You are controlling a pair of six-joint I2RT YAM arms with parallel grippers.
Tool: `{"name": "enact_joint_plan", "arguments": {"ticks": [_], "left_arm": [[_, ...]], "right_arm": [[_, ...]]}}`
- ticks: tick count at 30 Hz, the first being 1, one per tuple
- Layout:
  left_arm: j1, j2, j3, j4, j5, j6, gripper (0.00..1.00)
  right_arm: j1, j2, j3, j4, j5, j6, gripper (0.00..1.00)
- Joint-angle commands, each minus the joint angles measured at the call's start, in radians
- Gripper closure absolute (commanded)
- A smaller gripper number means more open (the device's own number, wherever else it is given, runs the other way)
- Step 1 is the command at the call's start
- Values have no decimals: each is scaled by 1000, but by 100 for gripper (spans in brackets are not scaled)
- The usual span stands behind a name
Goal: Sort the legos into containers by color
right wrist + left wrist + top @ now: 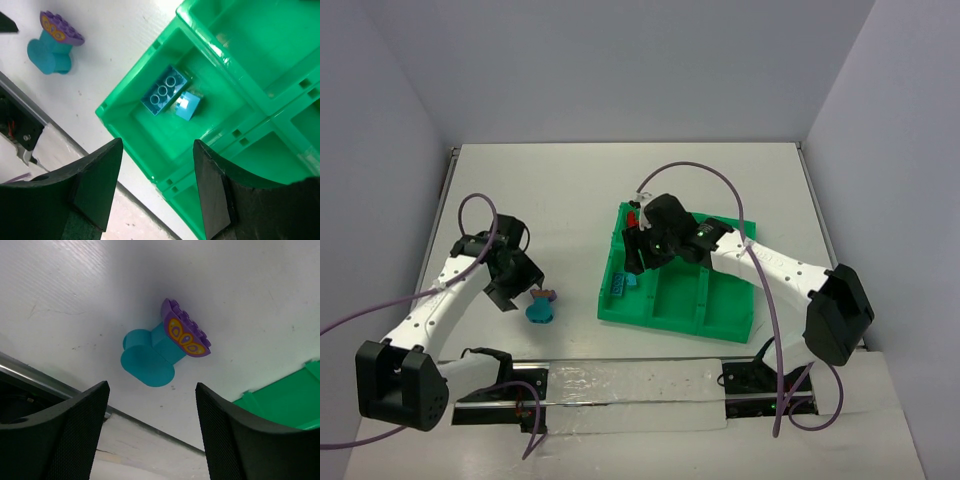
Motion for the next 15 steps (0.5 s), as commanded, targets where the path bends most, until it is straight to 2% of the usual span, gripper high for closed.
{"name": "enact_joint_plan", "arguments": {"ticks": [1,5,9,15], "left_arm": [[-4,-16,-4,98,95,106,26],[-94,111,52,35,-24,121,28],[-144,219,103,1,-36,125,27],[-193,345,174,-54,-163,112,18]], "right_arm": [[9,-32,75,-7,27,-12,34],[9,-45,97,-15,35,-9,34],[8,-53,109,-32,55,-15,34],[8,-58,115,-47,68,-27,34]]}}
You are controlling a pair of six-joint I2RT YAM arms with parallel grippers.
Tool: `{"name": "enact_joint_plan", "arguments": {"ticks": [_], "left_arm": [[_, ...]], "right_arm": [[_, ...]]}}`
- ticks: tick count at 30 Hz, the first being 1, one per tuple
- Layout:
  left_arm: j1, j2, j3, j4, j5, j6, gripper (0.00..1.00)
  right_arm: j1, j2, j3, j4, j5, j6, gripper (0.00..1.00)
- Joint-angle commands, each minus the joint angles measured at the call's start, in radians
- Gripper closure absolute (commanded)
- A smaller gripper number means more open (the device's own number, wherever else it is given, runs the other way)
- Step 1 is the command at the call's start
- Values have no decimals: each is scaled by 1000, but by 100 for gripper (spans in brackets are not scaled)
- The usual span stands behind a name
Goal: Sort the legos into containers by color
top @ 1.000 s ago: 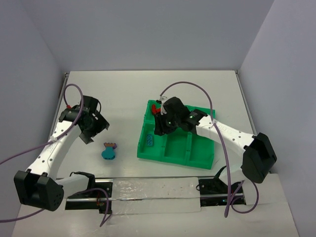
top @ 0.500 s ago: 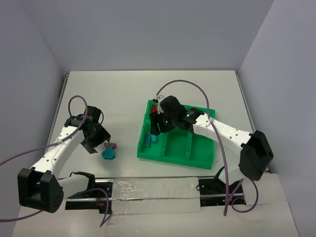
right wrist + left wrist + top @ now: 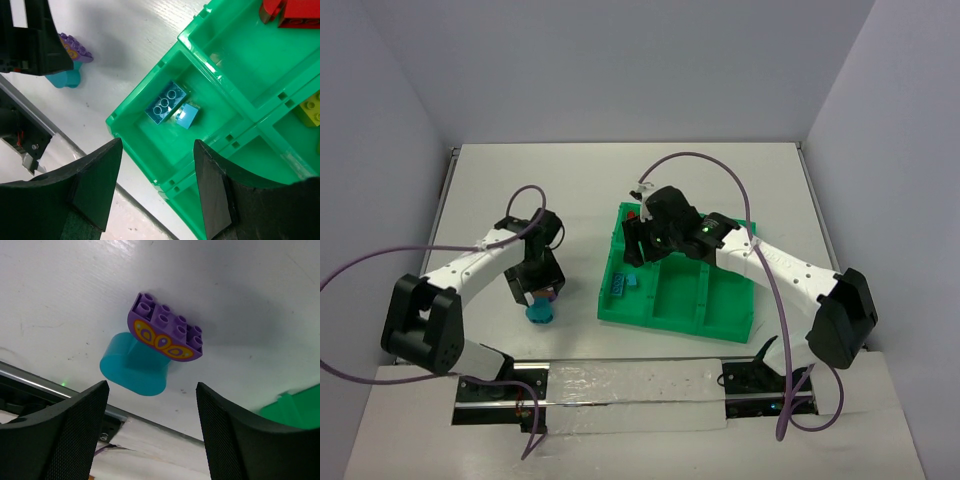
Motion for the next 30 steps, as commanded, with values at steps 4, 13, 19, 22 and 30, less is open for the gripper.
{"name": "enact_joint_plan", "arguments": {"ticks": [4,13,19,22,30], "left_arm": [[-17,75,92,-51,-156,20,12],[-17,151,86,81,-44,160,11],[-11,211,85,153,16,197,18],[-11,239,103,184,63,204,20],[-8,389,307,231,84,203,24]], "right_arm": [[8,-29,56,-16,26,-22,34],[8,-30,55,-23,48,-26,34],[8,-27,59,-27,55,-23,34],[7,-28,61,-33,60,-27,33],[7,-24,71,-44,80,-34,34]]}}
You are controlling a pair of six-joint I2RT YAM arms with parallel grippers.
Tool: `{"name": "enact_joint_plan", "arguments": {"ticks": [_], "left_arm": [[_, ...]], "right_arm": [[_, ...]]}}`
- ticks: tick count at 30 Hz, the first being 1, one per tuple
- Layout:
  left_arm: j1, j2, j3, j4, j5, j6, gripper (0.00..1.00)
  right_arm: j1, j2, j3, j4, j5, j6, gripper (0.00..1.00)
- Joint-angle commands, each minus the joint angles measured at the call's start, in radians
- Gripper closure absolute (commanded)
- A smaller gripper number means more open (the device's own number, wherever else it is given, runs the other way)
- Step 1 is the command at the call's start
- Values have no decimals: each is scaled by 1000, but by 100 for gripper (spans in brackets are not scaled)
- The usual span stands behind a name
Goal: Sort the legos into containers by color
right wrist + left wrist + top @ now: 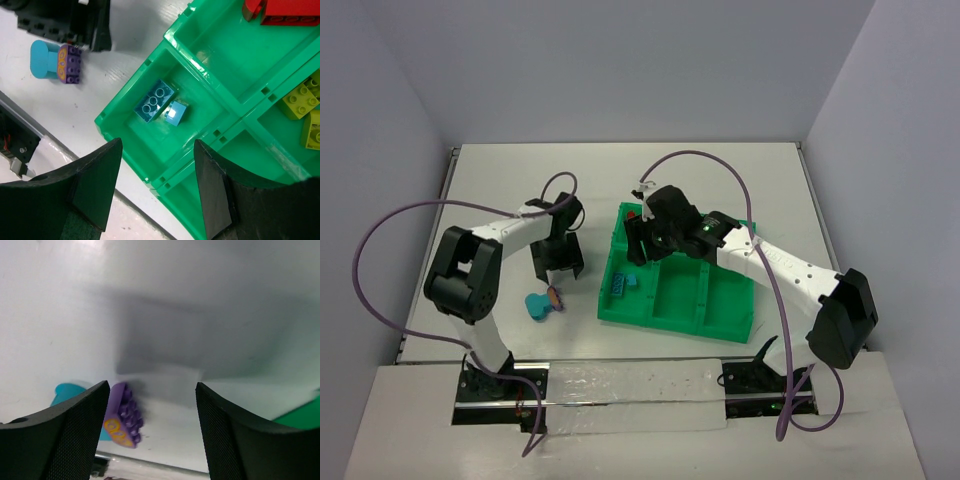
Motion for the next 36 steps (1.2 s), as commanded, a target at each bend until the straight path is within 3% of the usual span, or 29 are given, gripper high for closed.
{"name": "enact_joint_plan", "arguments": {"ticks": [1,6,10,14,22,32,36], "left_arm": [[4,91,170,70,30,17,24],[4,146,316,34,24,35,25],[13,48,321,-39,-18,5,22],[25,-133,191,-99,-29,-78,20],[28,-439,-117,-232,-88,-388,12],[31,-587,-280,-260,-45,-654,12],[57,-570,-366,-124,17,-614,12]], "right_arm": [[7,-22,57,-8,35,-20,33],[6,-19,63,-22,54,-26,33],[5,-21,53,-24,55,-31,33],[2,-5,57,-20,49,-35,33],[0,26,91,-15,25,-43,33],[0,20,75,-13,18,-42,33],[0,21,78,-11,5,-34,33]]}}
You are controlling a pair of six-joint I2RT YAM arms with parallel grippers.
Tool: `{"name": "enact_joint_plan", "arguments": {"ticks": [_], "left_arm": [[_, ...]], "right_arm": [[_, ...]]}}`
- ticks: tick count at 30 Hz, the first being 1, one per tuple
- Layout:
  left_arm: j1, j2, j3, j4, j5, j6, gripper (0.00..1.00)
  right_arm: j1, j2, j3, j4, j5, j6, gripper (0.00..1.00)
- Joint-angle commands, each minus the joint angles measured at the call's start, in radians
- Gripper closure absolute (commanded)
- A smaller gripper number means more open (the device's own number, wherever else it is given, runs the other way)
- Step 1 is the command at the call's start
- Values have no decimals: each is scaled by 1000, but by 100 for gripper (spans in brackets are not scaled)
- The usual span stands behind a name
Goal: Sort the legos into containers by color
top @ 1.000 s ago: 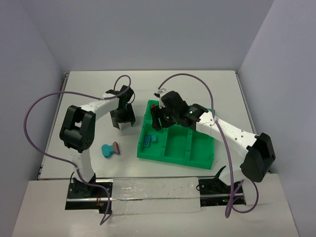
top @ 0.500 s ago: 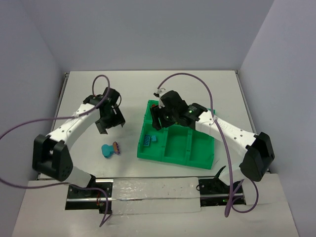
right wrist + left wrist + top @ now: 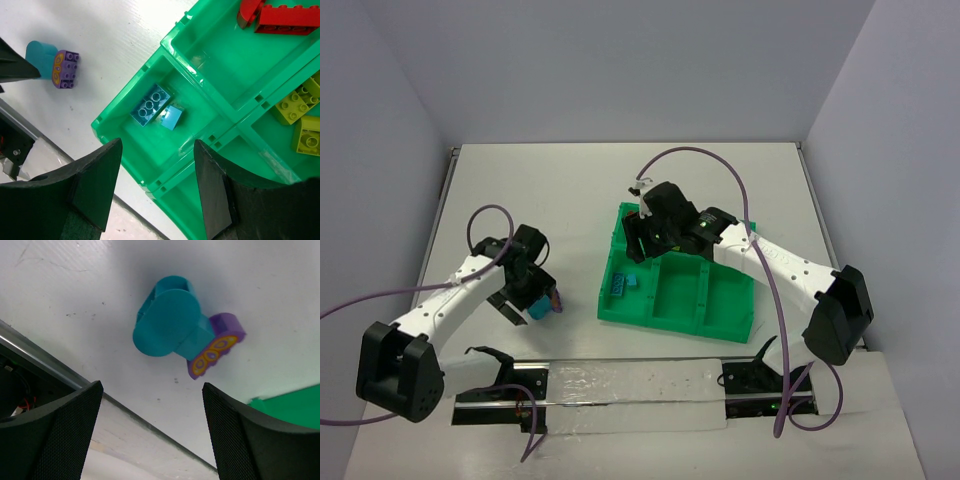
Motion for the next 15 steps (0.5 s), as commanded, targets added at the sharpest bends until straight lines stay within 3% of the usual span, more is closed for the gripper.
{"name": "enact_joint_plan", "arguments": {"ticks": [1,9,15], "left_arm": [[33,31,-64,127,79,-16,12],[66,117,-69,343,86,61,12],[114,216,12,483,39,255,12]], "right_arm": [[1,-8,35,13,-13,-2,33],[1,-28,24,4,0,-3,33],[1,-27,21,5,-3,0,33]]}}
